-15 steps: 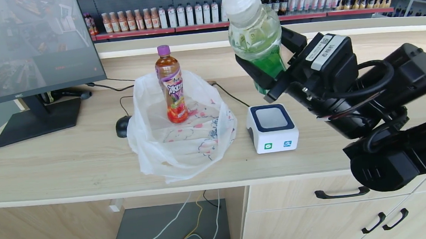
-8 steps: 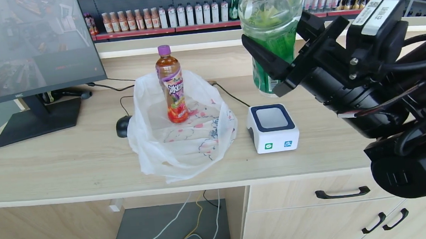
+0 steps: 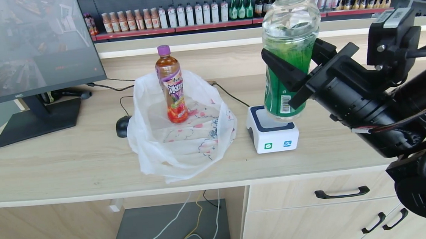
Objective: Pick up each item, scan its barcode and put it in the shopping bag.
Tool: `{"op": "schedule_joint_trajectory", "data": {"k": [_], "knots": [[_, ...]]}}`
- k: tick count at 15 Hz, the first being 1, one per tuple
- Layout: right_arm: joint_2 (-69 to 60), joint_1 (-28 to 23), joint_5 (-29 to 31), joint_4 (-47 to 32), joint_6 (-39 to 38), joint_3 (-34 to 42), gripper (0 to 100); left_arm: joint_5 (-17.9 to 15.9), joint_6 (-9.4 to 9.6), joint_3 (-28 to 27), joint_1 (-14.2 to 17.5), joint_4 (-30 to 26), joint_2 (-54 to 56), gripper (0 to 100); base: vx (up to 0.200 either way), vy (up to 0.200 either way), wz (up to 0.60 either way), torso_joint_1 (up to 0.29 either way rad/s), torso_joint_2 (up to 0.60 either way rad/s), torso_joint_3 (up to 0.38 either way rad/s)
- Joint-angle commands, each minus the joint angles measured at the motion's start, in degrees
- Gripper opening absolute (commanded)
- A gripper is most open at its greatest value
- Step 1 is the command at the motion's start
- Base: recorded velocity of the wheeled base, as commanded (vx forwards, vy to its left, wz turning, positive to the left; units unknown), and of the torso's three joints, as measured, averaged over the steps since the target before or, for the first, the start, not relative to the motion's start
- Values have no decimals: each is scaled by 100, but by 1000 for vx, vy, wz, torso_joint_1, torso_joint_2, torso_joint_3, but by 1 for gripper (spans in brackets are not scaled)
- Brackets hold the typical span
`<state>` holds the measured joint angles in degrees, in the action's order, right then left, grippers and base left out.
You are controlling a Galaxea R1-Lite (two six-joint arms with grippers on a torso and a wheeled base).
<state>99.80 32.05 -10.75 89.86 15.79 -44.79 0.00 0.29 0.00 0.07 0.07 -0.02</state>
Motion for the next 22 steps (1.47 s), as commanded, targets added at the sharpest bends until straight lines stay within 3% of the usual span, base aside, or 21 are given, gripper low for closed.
{"op": "schedule_joint_trajectory", "data": {"k": [1, 3, 8, 22], "knots": [[83, -58, 284, 14, -357, 190, 0, 9, -3, 0, 1, 1, 2, 100, 0, 0, 0, 0, 0, 0], [145, -58, 504, 14, -709, 260, 0, 9, -3, 0, 1, 1, 2, 100, 0, 0, 0, 0, 0, 0], [162, -199, 539, 14, -735, 269, 0, 9, -3, 0, 1, 1, 2, 100, 0, 0, 0, 0, 0, 0], [232, -454, 539, 14, -770, 181, 0, 0, -12, 0, 1, 1, 2, 100, 0, 200, 0, 5, 3, 2]]}}
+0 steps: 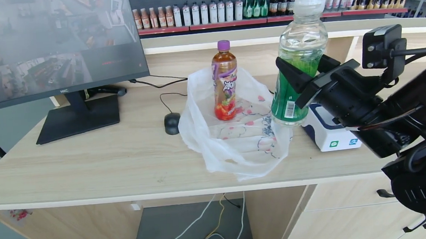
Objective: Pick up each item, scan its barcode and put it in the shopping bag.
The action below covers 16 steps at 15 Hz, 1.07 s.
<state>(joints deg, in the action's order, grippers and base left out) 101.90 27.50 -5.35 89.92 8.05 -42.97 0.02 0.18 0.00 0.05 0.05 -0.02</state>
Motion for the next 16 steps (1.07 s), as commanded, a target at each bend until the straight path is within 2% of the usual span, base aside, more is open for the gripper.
{"op": "schedule_joint_trajectory", "data": {"k": [1, 6, 10, 16], "knots": [[23, 1, -1, 8, 4, -9, 0, -2, 8, 0, 4, 4, 2, 100, 0, 0, 0, 0, 0, 0], [146, 1, -1, 8, 4, -212, 0, -2, 8, 0, 4, 4, 2, 100, 0, 0, 0, 0, 0, 0], [559, -210, -1, 8, -14, -686, 0, -2, 8, 0, 4, 4, 2, 100, 0, 0, 0, 0, 0, 0], [1368, -193, -1, 8, -66, -1433, 0, -2, 8, 0, 4, 4, 2, 100, 0, 0, 0, 0, 0, 0]]}}
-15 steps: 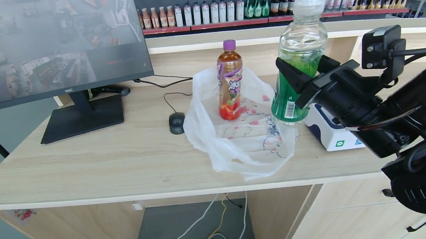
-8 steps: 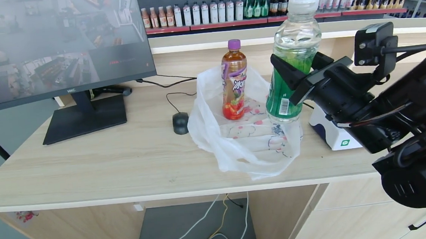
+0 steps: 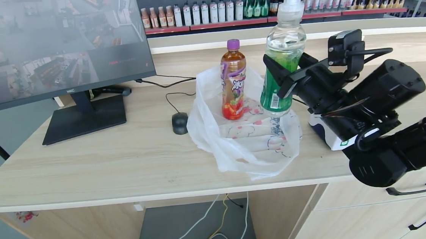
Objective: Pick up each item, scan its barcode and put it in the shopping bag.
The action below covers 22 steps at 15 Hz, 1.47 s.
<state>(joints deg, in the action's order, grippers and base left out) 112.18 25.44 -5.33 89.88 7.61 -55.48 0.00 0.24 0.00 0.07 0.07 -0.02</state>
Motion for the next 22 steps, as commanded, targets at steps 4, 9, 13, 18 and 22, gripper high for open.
{"op": "schedule_joint_trajectory", "data": {"k": [4, 9, 13, 18, 22], "knots": [[806, 5, -21, 12, -22, -657, 0, 0, 2, 0, 1, 1, 2, 100, 0, 0, 0, 0, 0, 0], [1113, -13, -39, 12, -22, -868, 0, 0, 2, 0, 1, 1, 2, 100, 0, 0, 0, 0, 0, 0], [1201, -39, -39, 12, -22, -868, 0, 9, 2, 0, 1, 1, 2, 100, 0, 0, 0, 0, 0, 0], [1333, -250, -21, 12, -22, -877, 0, 9, 2, 0, 1, 1, 2, 100, 0, 0, 0, 0, 0, 0], [1377, -268, -21, 12, -14, -868, 0, 0, 2, 0, 1, 1, 2, 100, 0, 0, 0, 0, 0, 0]]}}
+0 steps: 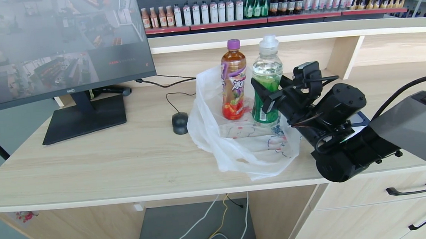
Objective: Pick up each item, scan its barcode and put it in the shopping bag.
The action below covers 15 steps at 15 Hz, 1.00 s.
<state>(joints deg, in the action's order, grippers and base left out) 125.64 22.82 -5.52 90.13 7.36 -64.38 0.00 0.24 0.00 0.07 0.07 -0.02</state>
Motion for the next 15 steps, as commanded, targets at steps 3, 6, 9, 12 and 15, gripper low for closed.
{"op": "schedule_joint_trajectory", "data": {"k": [3, 6, 9, 12, 15], "knots": [[49, -6, -1, -12, 2, 92, 0, 0, 2, 0, 1, 1, 2, 100, 0, 0, 0, 0, 0, 0], [49, -6, -1, -12, 11, 180, 0, 0, 2, 0, 1, 1, 2, 100, 0, 0, 0, 0, 0, 0], [49, -6, -1, -12, 11, 268, 0, 0, 2, 0, 1, 1, 2, 100, 0, 0, 0, 0, 0, 0], [40, -6, -1, -12, 11, 259, 0, 0, 2, 0, 1, 1, 2, 100, 0, 0, 0, 0, 0, 0], [40, -6, -1, -12, 2, 303, 0, 9, 2, 0, 1, 1, 2, 100, 0, 0, 0, 0, 0, 0]]}}
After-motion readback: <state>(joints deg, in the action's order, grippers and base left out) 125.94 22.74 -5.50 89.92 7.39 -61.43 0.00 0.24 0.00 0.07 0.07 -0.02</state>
